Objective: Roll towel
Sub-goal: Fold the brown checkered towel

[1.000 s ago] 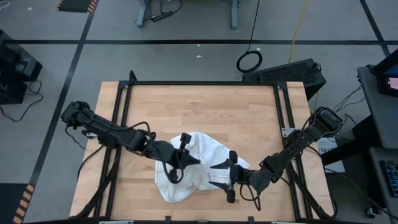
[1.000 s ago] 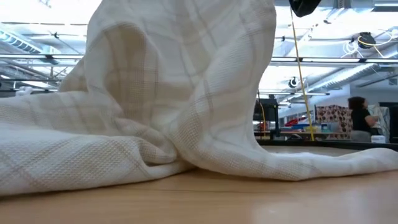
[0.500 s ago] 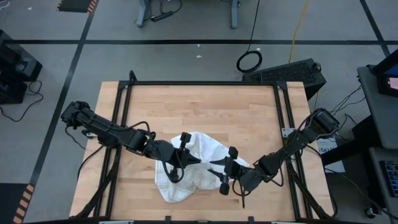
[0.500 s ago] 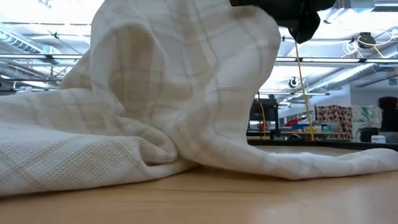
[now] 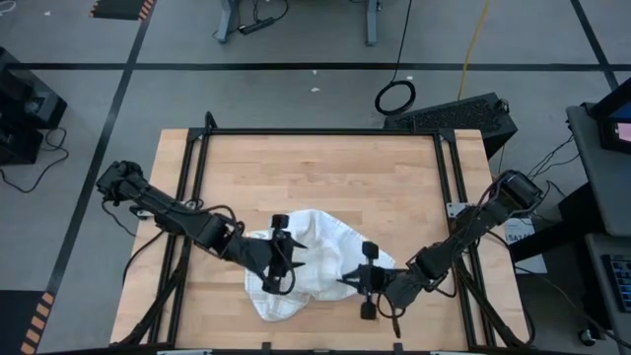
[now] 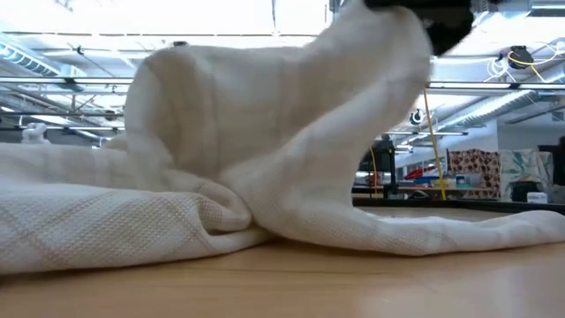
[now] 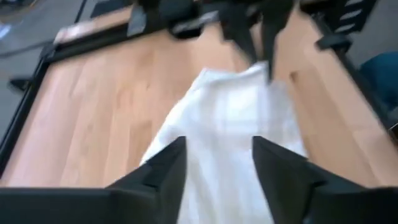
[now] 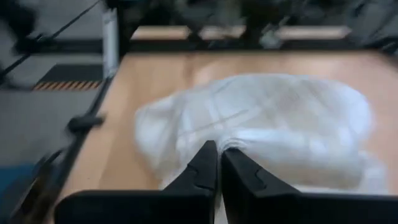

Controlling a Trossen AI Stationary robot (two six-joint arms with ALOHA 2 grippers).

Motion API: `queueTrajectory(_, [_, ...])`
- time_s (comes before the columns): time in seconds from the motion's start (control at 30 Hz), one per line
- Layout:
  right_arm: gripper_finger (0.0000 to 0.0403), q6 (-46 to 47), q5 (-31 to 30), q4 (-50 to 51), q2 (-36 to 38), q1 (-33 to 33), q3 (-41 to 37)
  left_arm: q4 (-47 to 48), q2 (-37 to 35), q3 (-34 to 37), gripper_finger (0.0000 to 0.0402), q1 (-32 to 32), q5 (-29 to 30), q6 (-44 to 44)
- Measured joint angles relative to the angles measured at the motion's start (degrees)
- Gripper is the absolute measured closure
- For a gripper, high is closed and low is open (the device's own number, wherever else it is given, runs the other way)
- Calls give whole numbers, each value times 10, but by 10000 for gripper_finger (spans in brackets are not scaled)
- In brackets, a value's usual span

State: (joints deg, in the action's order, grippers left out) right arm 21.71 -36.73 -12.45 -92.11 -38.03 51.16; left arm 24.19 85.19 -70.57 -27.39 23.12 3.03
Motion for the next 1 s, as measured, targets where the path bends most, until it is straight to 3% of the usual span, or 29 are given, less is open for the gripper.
queueTrajectory(0.1, [397,31,41,37,1,-7,0,16,4,13,172,-16,44,55])
queueTrajectory(0.23, [399,70,73,78,1,-12,0,10,7,67,154,-26,72,111])
queueTrajectory(0.57, [399,153,135,190,1,-27,0,-182,19,252,153,-26,68,191])
queueTrajectory(0.87, [399,223,184,303,1,-46,0,-189,8,241,153,14,70,144])
queueTrajectory(1.0, [399,249,191,328,1,-55,0,-127,8,240,155,42,57,137])
